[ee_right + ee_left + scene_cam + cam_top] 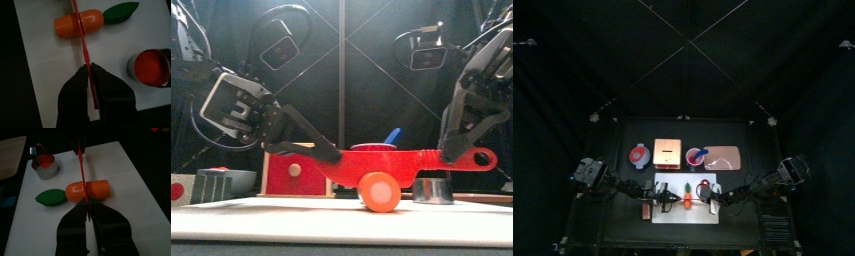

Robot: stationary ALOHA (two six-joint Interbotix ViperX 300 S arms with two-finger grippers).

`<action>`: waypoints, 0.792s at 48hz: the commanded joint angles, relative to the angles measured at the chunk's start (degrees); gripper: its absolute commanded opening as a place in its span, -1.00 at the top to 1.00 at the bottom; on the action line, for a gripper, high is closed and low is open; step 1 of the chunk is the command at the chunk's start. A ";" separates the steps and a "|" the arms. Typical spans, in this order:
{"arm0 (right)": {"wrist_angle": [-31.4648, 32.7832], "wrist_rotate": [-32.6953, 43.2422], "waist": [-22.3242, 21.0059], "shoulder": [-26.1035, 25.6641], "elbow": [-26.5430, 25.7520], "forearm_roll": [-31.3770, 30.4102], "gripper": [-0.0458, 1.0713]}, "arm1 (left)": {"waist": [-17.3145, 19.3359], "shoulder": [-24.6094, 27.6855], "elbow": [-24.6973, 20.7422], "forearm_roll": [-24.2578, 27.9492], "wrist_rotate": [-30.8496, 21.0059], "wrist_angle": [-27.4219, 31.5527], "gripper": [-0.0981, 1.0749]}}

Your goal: Let go of knife

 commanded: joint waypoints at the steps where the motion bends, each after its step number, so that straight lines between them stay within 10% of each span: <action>1: 1.05 0.18 0.79 0.88 0.53 0.62 0.37 | -0.53 0.09 0.88 0.00 0.00 3.08 0.12; 19: 1.14 0.18 1.23 6.68 -1.23 0.26 0.37 | -0.62 2.11 -0.53 -1.23 0.09 10.11 0.12; 38: 8.96 0.18 1.93 -2.64 -1.32 -2.99 0.37 | -0.09 -6.33 -0.09 -1.05 0.53 8.53 0.12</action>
